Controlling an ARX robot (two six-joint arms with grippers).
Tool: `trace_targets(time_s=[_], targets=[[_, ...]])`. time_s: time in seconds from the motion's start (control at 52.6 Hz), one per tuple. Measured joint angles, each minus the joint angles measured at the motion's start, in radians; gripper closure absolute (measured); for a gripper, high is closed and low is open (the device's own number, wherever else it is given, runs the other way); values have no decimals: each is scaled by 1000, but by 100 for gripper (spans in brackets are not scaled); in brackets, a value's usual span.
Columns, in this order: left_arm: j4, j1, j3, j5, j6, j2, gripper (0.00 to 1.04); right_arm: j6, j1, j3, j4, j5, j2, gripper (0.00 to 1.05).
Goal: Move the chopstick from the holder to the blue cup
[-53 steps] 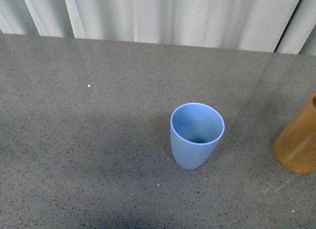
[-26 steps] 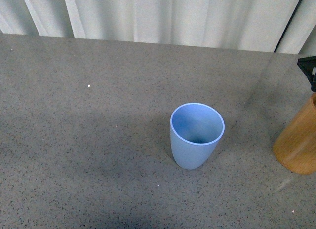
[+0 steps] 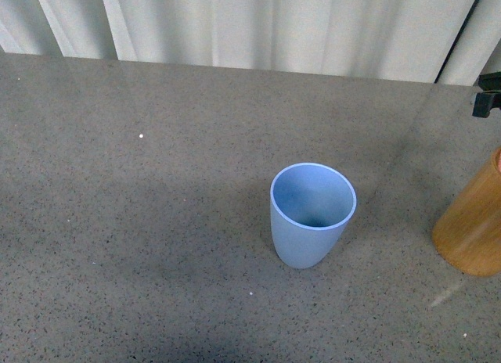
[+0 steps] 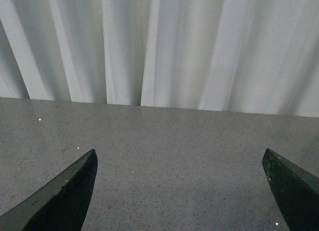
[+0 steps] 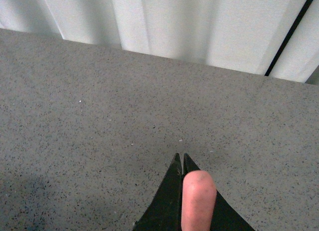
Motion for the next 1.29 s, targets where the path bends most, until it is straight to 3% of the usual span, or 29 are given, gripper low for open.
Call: trace_targets(time_s=[0.342,0.589,0.855,1.026,1.14,1.292], targets=[[0,0,0,0,0,0,7,-21,-10,-8,-86,-10,-168,104],[0,0,0,0,0,0,7,-120,64,51,-98,63,-286,104],[0,0,0,0,0,0,7,-111,221,192,-204,113,-381,104],[0,0,0,0,0,0,7,-12,398,199,-225,139,-387,104],[0,0,0,0,0,0,7,35,513,153,-148,155,-343,104],[0,0,0,0,0,0,7,59,537,130,-82,173,-279,104]])
